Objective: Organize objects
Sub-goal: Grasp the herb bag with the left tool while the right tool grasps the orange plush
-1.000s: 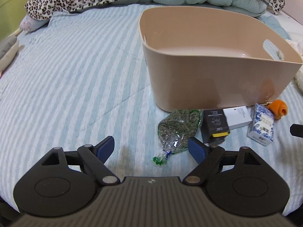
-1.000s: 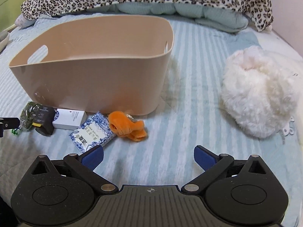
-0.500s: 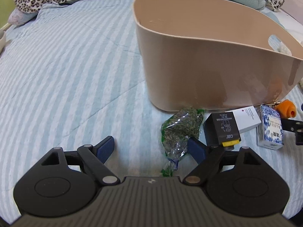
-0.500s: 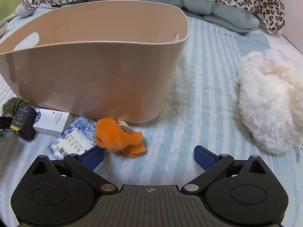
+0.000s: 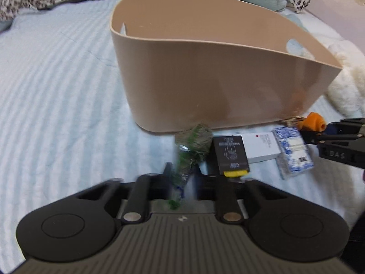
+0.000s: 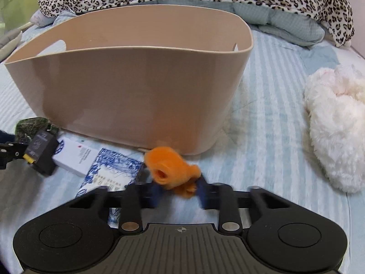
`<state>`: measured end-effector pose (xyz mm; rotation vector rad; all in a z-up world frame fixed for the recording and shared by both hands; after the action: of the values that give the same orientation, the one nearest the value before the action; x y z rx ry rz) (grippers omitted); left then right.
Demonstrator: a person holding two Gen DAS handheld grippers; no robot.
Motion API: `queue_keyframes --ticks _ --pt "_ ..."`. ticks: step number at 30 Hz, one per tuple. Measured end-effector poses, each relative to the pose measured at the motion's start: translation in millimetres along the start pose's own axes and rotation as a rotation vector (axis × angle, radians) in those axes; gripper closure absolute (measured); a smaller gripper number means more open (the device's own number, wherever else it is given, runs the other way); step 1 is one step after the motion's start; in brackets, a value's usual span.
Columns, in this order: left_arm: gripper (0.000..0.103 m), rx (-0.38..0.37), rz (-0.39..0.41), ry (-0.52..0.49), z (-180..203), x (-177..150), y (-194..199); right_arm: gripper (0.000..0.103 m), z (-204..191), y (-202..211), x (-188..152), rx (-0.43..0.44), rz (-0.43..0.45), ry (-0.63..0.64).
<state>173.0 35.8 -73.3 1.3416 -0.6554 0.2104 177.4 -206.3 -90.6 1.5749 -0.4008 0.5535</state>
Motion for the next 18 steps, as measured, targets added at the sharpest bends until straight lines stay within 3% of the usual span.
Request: queue_keyframes --ticks 4,18 --pt "0.089 0.025 -0.007 -0.018 6.4 -5.2 1.9 0.089 0.2 5.9 -1.8 0.012 -0.002 0.005" --pt "0.089 0.066 0.026 0.036 -10.5 0.0 28.7 0.090 5.2 47.5 -8.5 0.031 0.058 -0.050"
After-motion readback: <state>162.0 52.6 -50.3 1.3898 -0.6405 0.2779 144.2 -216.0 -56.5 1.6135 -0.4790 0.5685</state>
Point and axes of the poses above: each gripper's, at about its wrist camera, not at the fingertips, and y roughly against the way its jaws point, z to its right, x to its top, the point moved 1 cm from there along -y, roughly the way its jaws point, and after that the axes turned 6 degrees about -y, right-handed, at the moved point
